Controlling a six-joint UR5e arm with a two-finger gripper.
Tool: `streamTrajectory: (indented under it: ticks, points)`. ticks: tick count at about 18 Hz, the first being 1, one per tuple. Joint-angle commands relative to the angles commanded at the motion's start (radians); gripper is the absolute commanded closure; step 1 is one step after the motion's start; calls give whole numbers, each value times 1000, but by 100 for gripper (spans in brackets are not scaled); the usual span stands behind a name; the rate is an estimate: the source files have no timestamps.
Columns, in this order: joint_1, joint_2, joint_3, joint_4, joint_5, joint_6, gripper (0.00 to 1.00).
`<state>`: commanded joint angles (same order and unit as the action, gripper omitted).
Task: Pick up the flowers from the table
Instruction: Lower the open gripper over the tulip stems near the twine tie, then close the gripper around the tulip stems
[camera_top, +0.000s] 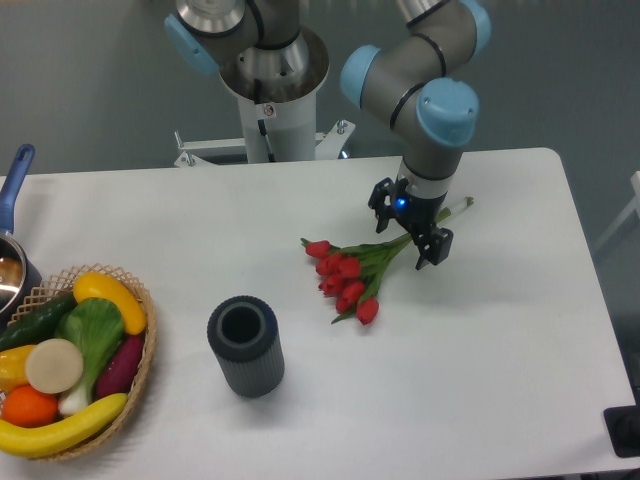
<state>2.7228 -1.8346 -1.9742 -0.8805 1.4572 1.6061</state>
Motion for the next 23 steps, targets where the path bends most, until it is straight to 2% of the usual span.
streamTrajectory:
  ticks: [7, 21, 23]
  points:
    - [-17, -41, -8, 12, 23, -2, 0]
    - [-17, -52, -28, 12, 22, -3, 0]
    - [-17, -52, -29, 12, 23, -5, 2]
